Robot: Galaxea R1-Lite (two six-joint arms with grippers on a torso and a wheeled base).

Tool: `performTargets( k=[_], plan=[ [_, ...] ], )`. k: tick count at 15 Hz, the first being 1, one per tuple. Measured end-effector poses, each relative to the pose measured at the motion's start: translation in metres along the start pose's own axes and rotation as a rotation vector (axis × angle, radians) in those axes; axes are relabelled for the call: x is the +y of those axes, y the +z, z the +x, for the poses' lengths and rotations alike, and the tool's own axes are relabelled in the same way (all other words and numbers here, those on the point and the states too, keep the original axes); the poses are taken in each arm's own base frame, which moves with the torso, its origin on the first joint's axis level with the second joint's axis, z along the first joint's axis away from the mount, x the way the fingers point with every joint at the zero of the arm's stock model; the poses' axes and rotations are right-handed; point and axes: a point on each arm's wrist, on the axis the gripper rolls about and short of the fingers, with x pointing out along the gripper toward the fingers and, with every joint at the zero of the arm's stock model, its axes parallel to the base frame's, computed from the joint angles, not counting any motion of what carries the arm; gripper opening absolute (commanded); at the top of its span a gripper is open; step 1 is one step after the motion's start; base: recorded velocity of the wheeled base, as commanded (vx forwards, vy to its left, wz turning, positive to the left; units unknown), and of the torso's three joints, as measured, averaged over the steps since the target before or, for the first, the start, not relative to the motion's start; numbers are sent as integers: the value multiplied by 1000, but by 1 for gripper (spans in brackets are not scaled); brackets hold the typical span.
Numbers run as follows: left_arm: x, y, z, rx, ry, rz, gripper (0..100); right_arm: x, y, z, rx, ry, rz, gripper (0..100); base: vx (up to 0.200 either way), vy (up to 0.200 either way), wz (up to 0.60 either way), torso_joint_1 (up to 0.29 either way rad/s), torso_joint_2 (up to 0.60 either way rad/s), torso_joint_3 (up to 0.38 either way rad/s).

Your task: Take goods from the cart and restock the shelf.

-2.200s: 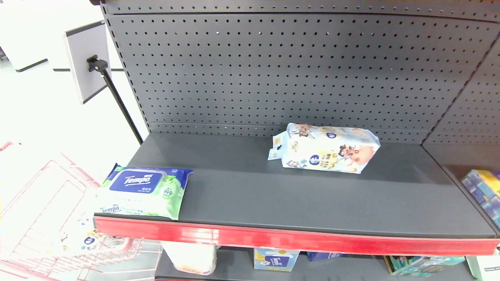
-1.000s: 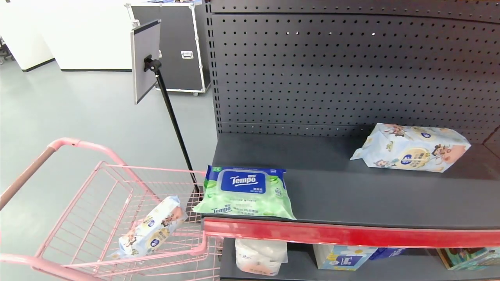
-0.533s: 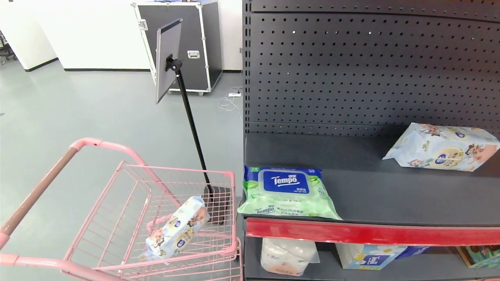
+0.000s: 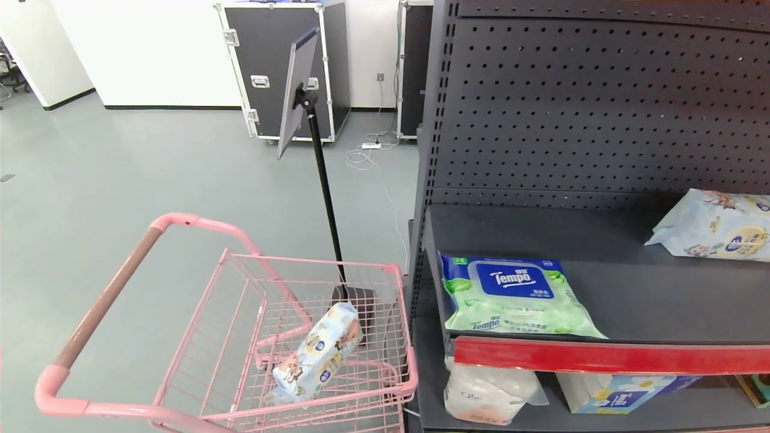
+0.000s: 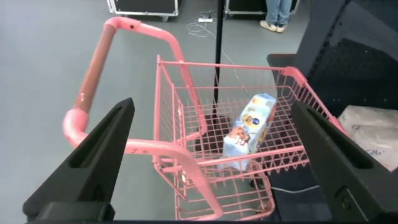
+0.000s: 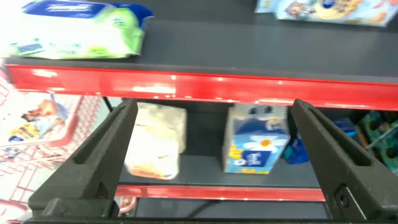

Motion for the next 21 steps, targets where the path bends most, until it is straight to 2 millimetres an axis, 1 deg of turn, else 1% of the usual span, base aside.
performTargets(
  k=[15, 21],
  plan=[
    [0, 0, 0, 1, 0, 0, 100, 0, 0, 0, 0, 0, 0, 100, 0, 0, 0, 0, 0, 0],
    [0, 0, 0, 1, 0, 0, 100, 0, 0, 0, -1, 0, 0, 100, 0, 0, 0, -121, 299, 173]
  ],
)
